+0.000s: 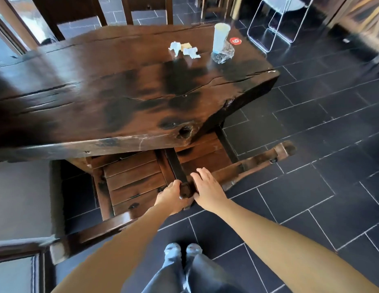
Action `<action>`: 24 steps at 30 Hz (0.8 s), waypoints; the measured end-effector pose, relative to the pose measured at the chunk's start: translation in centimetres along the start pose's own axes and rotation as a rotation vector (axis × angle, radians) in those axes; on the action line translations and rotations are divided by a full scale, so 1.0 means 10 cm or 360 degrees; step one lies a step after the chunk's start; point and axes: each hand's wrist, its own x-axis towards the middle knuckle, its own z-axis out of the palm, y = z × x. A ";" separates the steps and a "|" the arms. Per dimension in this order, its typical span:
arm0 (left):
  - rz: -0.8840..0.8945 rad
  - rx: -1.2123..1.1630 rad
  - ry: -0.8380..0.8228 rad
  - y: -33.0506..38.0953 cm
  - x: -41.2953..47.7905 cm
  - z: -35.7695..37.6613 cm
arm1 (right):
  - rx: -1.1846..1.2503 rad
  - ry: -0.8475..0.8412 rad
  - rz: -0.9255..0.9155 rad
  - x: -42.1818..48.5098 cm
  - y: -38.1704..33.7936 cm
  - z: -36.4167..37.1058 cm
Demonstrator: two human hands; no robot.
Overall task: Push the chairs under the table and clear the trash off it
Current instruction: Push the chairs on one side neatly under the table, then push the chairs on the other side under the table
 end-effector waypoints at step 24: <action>0.1255 0.0887 0.0486 2.16 0.09 -0.04 | -0.0179 0.0612 0.0753 -1.09 1.41 -1.37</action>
